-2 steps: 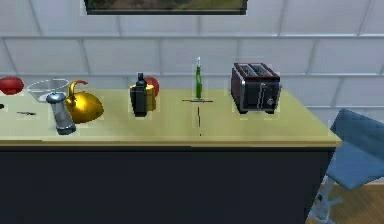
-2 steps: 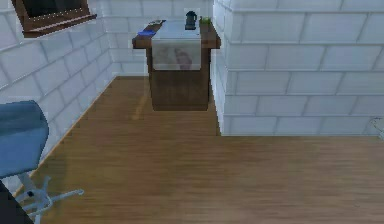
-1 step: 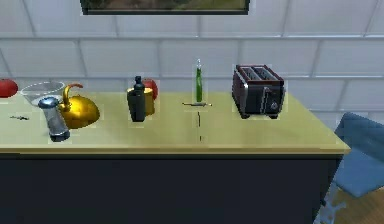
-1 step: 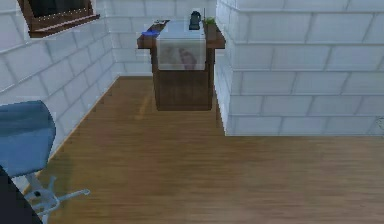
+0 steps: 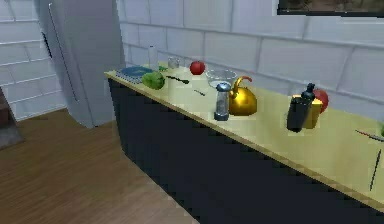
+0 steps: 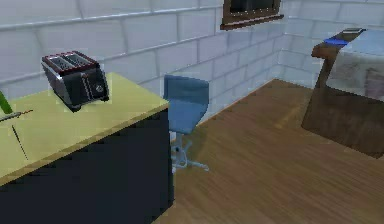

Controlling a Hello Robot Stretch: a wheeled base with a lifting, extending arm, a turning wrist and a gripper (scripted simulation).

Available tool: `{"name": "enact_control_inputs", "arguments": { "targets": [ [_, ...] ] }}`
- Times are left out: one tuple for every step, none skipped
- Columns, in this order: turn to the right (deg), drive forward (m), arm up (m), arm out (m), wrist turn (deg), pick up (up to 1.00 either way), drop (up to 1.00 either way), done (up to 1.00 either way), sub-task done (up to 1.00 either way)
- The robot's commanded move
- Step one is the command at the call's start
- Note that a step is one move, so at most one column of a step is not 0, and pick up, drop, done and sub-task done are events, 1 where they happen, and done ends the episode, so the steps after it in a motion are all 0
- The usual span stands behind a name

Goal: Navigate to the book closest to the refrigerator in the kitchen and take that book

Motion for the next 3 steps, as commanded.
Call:
{"name": "enact_control_inputs", "arguments": {
  "targets": [
    [-36.0, 0.00, 0.00, 0.00, 0.0, 0.00, 0.00, 0.00, 0.00],
    [0.0, 1.00, 0.00, 0.00, 0.0, 0.00, 0.00, 0.00, 0.00],
    [0.0, 0.90, 0.00, 0.00, 0.0, 0.00, 0.00, 0.00, 0.00]
  ]
}}
